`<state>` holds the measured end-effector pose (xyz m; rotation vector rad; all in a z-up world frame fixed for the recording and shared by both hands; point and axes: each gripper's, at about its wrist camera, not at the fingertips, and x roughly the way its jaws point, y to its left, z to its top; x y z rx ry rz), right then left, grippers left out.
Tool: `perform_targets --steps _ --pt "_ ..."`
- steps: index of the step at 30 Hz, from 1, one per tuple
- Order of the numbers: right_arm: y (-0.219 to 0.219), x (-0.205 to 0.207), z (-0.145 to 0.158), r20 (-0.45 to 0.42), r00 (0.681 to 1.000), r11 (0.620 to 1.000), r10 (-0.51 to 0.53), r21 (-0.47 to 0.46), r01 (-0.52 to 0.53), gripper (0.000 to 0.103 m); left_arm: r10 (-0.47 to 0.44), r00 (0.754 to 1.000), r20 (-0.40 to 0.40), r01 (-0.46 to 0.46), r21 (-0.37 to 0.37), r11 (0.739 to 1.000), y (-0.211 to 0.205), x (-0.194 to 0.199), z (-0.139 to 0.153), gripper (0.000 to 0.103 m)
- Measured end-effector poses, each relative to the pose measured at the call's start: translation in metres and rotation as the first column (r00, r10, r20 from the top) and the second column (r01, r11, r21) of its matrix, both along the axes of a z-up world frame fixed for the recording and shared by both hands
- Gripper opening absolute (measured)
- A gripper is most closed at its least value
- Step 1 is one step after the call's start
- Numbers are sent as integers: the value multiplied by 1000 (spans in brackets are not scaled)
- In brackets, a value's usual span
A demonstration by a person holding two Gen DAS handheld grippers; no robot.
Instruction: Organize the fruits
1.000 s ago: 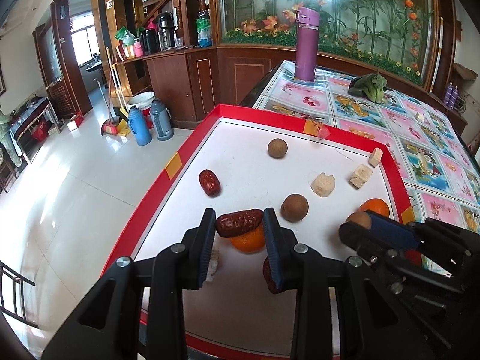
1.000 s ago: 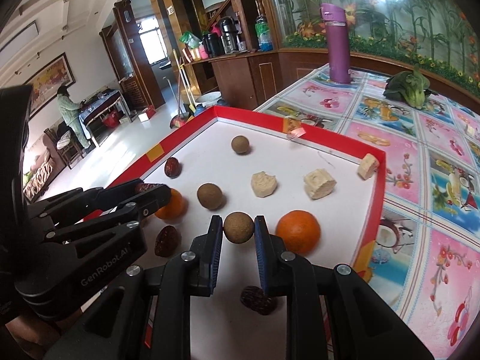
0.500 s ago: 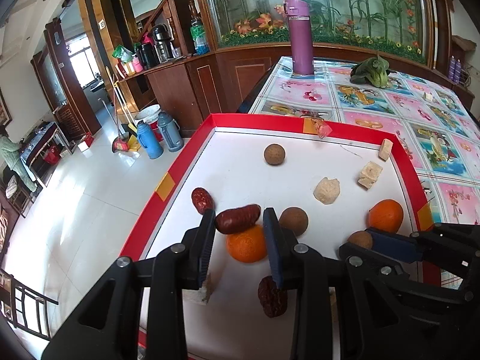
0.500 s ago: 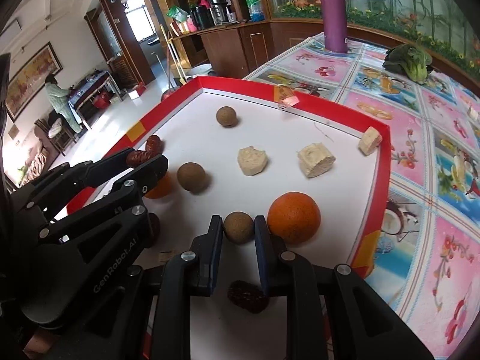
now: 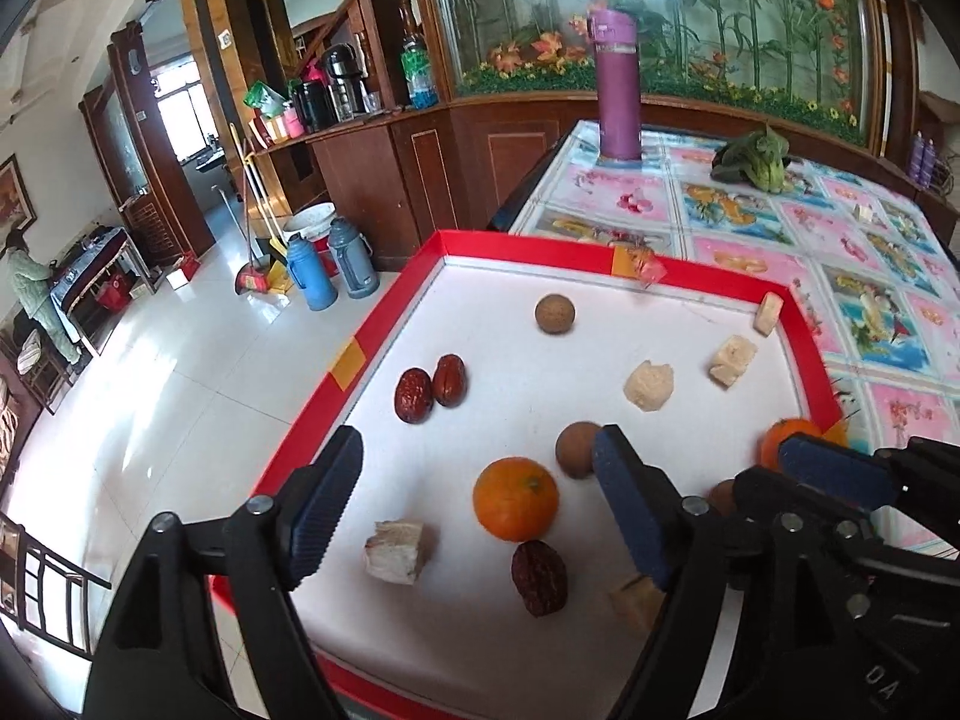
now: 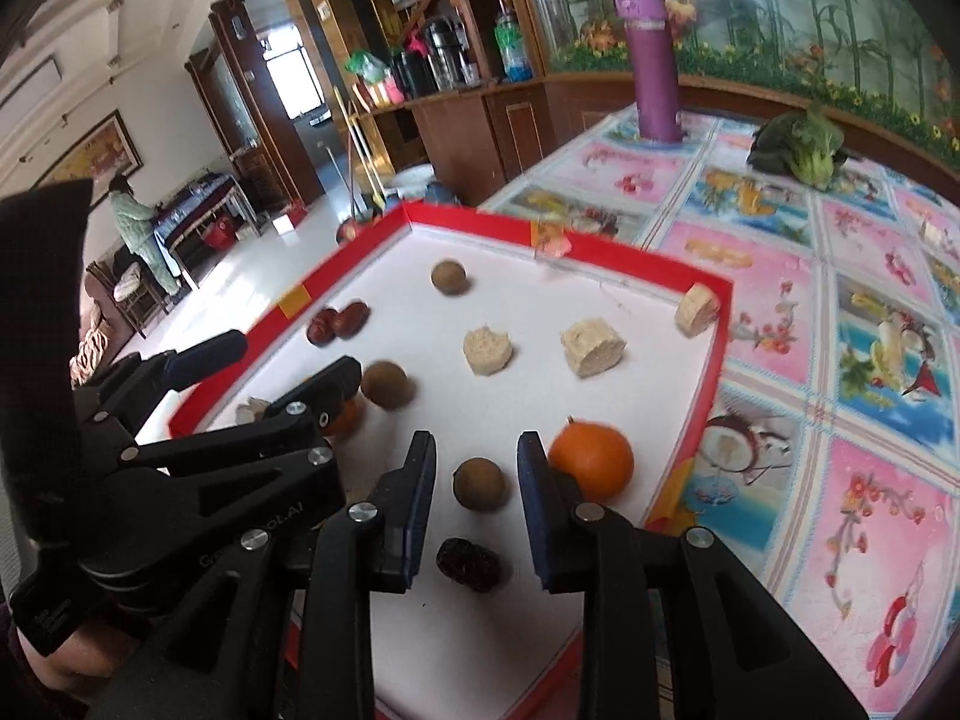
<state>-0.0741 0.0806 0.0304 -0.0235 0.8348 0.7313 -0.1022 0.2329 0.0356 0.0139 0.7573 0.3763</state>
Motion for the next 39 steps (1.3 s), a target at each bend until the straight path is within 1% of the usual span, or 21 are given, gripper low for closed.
perform_targets --steps 1,3,6,8,10,11,14,16,20,23,27,30,34,36,39 --pt "-4 -3 5 15 1000 1000 -4 14 4 35 7 1000 17 -7 0 1000 -1 -5 5 84" --pt "-13 -9 15 48 999 999 -20 46 17 40 20 999 49 -21 6 1000 -4 -15 15 88" --pt "-22 -21 28 101 994 997 -45 71 38 42 44 993 110 -46 15 999 -9 -34 34 96" --pt "-26 -29 36 134 989 995 -64 87 53 47 57 988 142 -61 25 998 -14 -47 45 102" --pt "-31 -40 44 166 983 992 -82 109 64 58 69 982 178 -79 50 996 -21 -62 57 103" --pt "-35 -47 49 185 978 990 -95 122 73 60 75 978 193 -88 61 994 -24 -70 62 103" --pt "-43 -65 61 243 961 984 -130 151 95 69 96 971 217 -112 63 992 -31 -91 74 103" --pt "-48 -75 68 274 950 979 -150 176 104 79 113 968 225 -129 59 990 -34 -102 79 103" --pt "-60 -101 83 343 922 971 -180 211 111 82 137 960 244 -160 75 984 -44 -125 89 103" --pt "-69 -117 89 369 907 967 -202 221 126 83 144 955 258 -171 88 981 -53 -141 94 103" --pt "-81 -132 92 379 896 959 -230 247 141 84 139 951 276 -171 94 981 -62 -162 97 103" --pt "-89 -143 94 384 890 954 -245 259 152 84 125 952 279 -160 105 982 -69 -172 96 103" --pt "-97 -157 97 406 867 943 -288 276 184 84 99 953 286 -131 96 987 -72 -188 96 103" --pt "-103 -164 98 399 862 934 -311 296 200 84 79 954 288 -110 94 990 -73 -195 96 103" --pt "-108 -172 98 390 857 924 -337 313 221 84 64 950 304 -96 92 991 -75 -205 98 103"
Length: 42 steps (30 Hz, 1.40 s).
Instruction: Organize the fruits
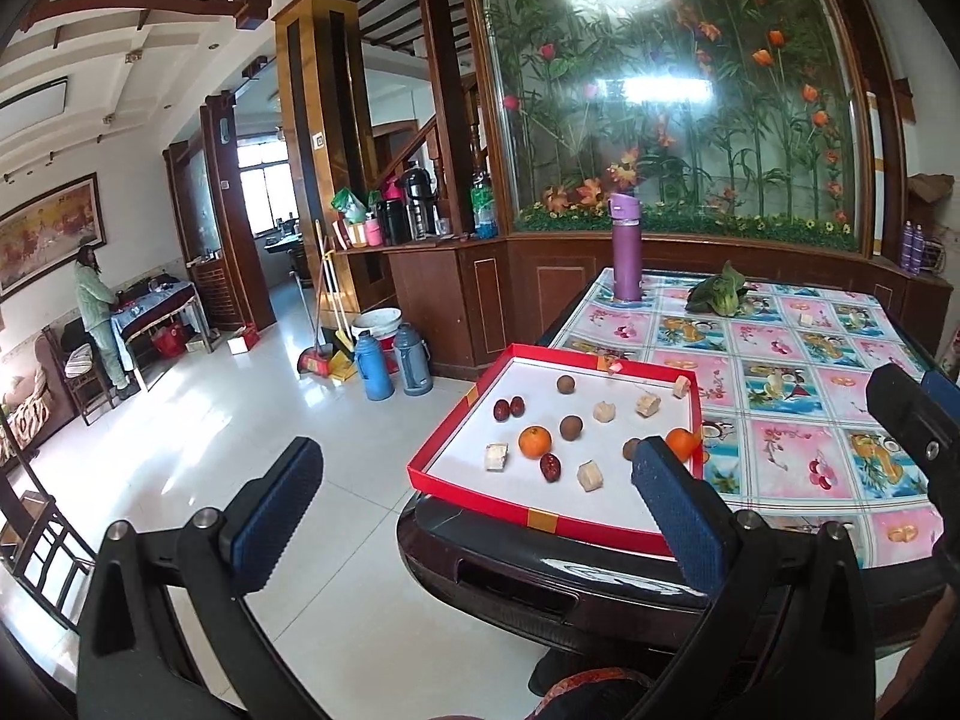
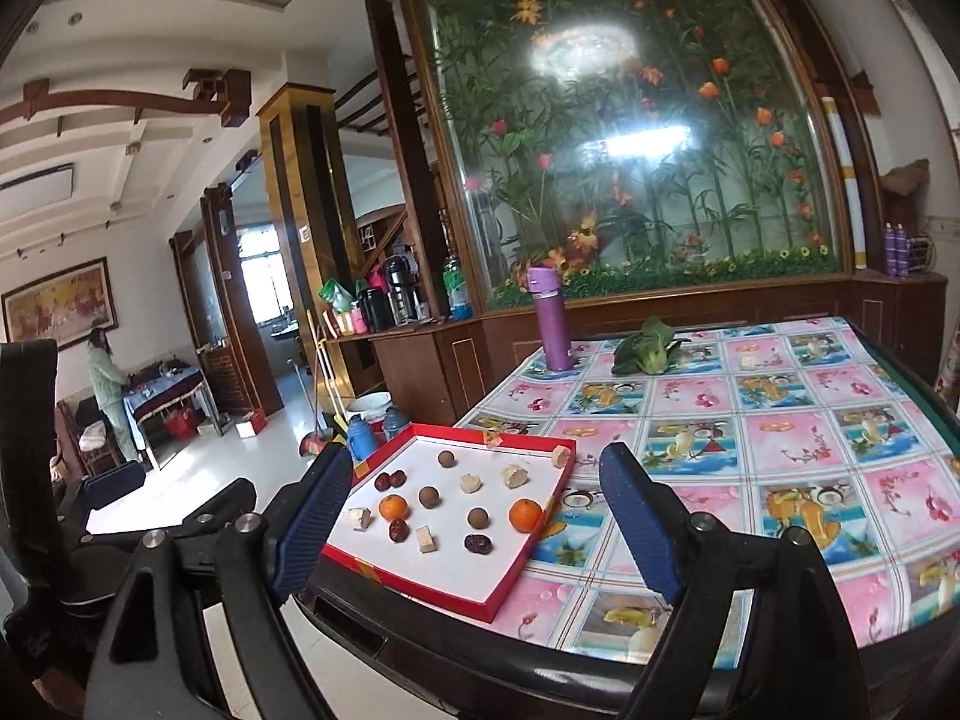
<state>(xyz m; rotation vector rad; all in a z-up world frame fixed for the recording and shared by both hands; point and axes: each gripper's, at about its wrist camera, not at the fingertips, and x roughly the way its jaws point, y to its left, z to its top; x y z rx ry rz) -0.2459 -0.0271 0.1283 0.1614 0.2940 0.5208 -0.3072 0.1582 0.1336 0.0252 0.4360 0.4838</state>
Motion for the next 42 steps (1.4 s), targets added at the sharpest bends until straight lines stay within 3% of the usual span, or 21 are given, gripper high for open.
perform_targets --steps 10,19,42 --pt "6 -20 -3 95 995 999 -24 -32 27 85 -21 999 27 21 -14 1000 -1 -12 1 103" --pt "3 -16 -5 59 998 1000 -30 -6 31 85 -34 999 30 35 -7 999 -1 -11 3 103" --pt "23 -20 -11 57 998 998 9 -55 -6 85 -60 998 30 61 -20 998 2 -14 -9 103"
